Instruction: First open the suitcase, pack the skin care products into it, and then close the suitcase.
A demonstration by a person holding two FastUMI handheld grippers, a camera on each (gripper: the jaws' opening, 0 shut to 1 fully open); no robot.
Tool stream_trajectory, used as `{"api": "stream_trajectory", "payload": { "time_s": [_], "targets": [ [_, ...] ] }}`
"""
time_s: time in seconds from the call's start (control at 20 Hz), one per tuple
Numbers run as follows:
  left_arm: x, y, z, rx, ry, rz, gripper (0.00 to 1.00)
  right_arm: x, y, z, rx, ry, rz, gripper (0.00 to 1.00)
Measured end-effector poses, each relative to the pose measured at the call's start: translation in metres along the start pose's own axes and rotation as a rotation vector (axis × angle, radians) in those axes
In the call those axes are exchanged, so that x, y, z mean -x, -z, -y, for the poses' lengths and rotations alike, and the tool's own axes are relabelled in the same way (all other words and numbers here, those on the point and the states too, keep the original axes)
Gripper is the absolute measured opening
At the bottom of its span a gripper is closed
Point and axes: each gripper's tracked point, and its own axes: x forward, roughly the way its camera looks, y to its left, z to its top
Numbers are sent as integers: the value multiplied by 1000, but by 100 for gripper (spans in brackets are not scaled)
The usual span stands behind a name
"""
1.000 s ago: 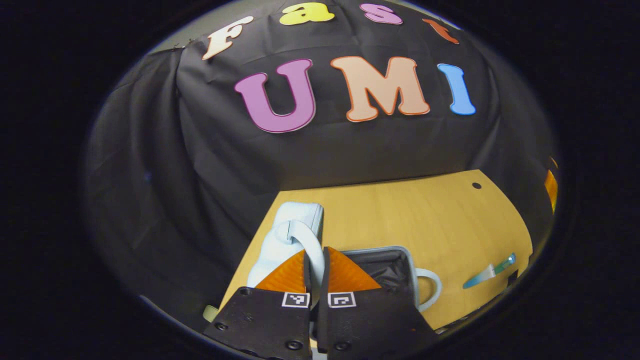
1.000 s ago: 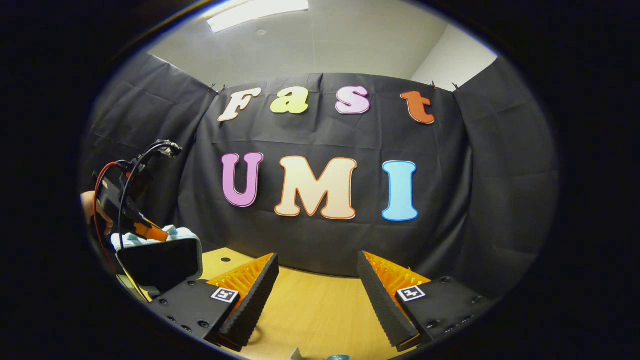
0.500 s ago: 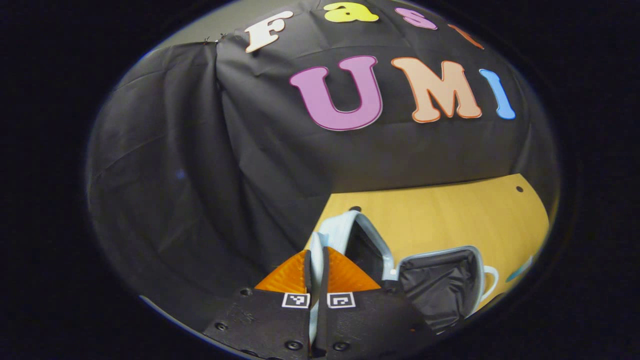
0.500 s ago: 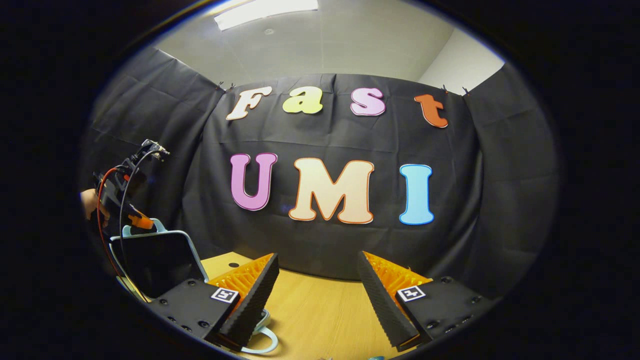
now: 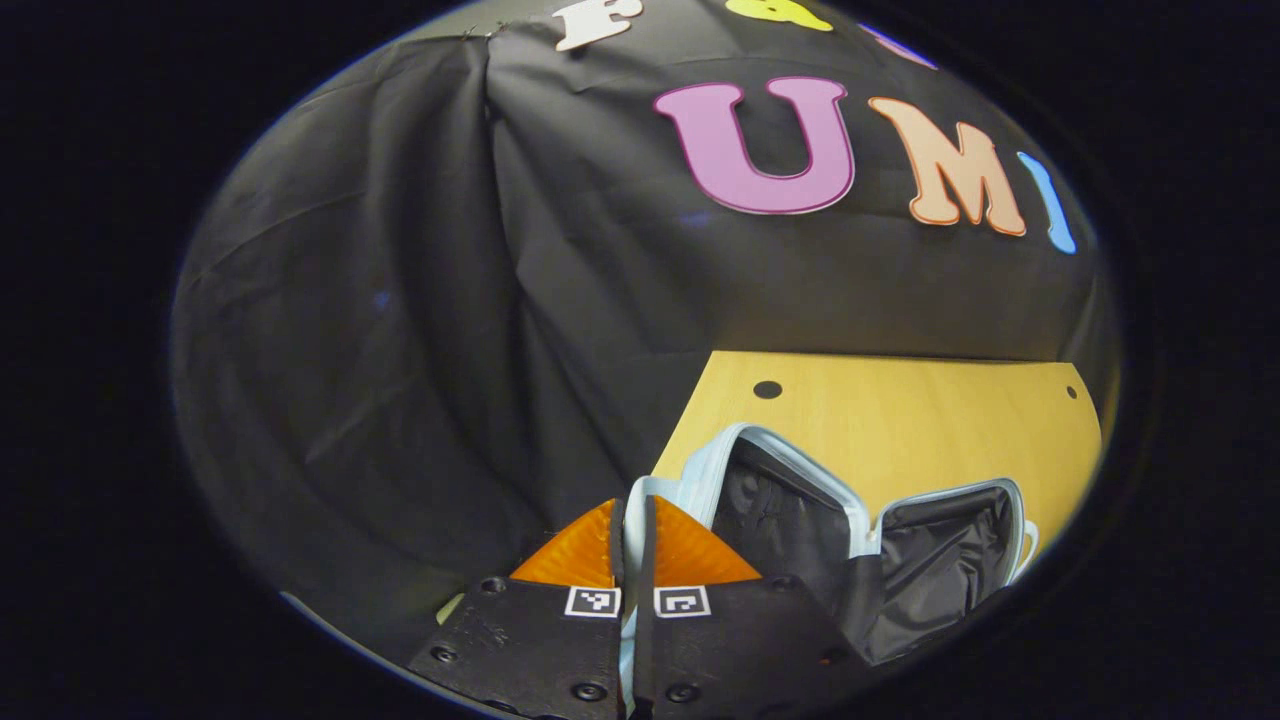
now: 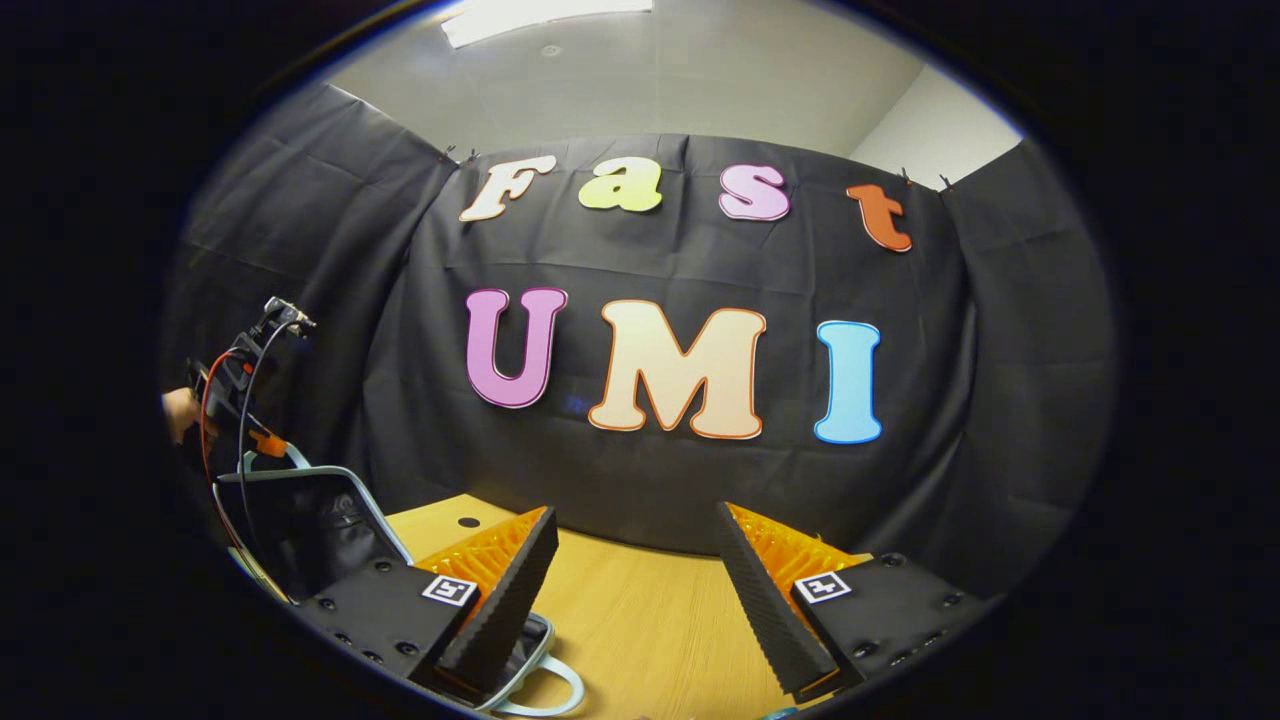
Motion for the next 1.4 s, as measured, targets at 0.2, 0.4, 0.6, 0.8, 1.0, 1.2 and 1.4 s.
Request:
{"api": "stream_trajectory", "payload": {
  "time_s": [0.2,0.4,0.6,0.8,1.0,1.2,1.4],
  "targets": [
    [-30,33,-17,29,-22,-66,0,-6,8,-6,18,-10,-18,99],
    [-52,58,-30,69,-51,-106,0,-10,12,-10,39,-24,-32,99],
    [-50,62,-41,148,-131,-34,29,-11,12,0,41,-13,-32,99],
    [-23,21,-17,202,-129,157,99,-10,14,15,17,-2,-32,99],
    [28,-15,4,212,-121,277,100,-3,10,33,-10,-4,-20,99],
    [81,-40,56,203,-46,364,97,4,13,58,-10,-19,-18,99],
    [114,-61,128,176,48,412,100,13,16,87,-28,-27,-15,99]
  ]
}}
